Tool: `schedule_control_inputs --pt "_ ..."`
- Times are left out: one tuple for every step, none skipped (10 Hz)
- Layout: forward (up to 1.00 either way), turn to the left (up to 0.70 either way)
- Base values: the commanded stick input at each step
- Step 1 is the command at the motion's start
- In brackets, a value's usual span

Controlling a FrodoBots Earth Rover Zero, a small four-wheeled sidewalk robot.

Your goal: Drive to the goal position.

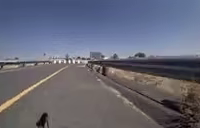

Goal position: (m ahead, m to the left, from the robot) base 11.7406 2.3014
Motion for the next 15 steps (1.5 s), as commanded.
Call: schedule_control_inputs --pt "0.70 0.27" --pt "0.70 0.27" --pt "0.70 0.27" --pt "0.70 0.27" --pt "0.70 0.27" --pt "0.70 0.27" --pt "0.70 0.27" --pt "0.70 0.27" --pt "0.70 0.27" --pt "0.70 0.27" --pt "0.70 0.27" --pt "0.70 0.27" --pt "0.70 0.27" --pt "0.70 0.00" --pt "0.70 0.00"
